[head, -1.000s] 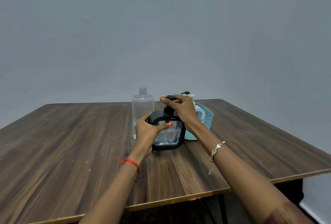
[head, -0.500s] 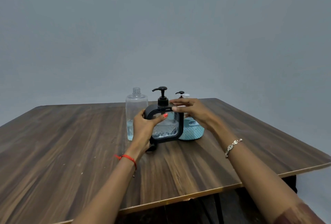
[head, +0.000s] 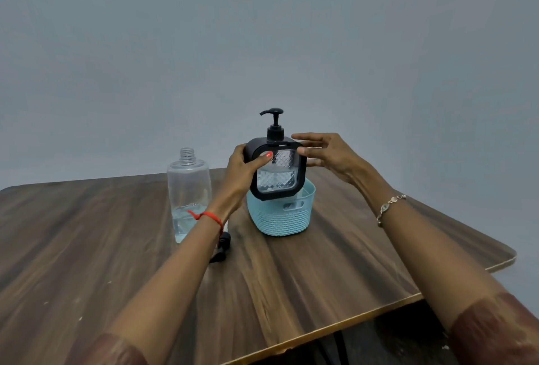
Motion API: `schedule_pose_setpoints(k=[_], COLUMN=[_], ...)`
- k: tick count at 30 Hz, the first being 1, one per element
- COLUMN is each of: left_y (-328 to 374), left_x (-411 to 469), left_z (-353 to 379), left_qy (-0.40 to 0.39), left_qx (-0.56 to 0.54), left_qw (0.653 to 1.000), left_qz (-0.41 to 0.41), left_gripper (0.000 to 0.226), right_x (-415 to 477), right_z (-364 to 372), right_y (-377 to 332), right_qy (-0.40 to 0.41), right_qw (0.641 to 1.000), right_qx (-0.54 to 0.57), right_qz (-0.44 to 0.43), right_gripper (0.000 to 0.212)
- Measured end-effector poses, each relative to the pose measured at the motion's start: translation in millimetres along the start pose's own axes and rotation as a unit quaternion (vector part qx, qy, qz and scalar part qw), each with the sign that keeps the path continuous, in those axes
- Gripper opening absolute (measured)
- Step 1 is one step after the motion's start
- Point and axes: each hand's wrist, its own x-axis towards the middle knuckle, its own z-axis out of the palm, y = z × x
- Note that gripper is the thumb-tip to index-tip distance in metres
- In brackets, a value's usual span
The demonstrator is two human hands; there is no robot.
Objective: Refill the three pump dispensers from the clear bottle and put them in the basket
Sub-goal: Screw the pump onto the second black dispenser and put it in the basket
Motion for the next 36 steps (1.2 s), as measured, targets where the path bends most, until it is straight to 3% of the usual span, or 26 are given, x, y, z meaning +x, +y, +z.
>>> schedule_pose_setpoints(k=[6,10,20,28,36], left_y=[-8,-26,-54,-53,-58], left_x=[18,25,19,14,13], left_z=[16,20,18,19,21], left_qy=[-0.021,-0.031,-0.024,-0.012,-0.024], left_qx=[0.139,0.232,0.272,0.324,0.389], left_qw=[0.987,0.969,0.962,0.944,0.920], left_qz=[0.074,0.073,0.032,0.059,0.047], left_gripper=[0.020,0.026,0.030,0.038,0.022], right_x=[14,20,22,19,16], right_z=[-18,-22,-26,-26,-16], right_y=[25,46,84,90,92], right_qy=[0.029,0.025,0.003,0.032,0.023], right_qw=[0.999,0.999,0.996,0.979,0.956], right_qx=[-0.008,-0.023,-0.072,-0.199,-0.291], right_qz=[-0.013,0.005,0.044,0.041,0.011], right_gripper=[0.035,0.034,0.037,0.026,0.022])
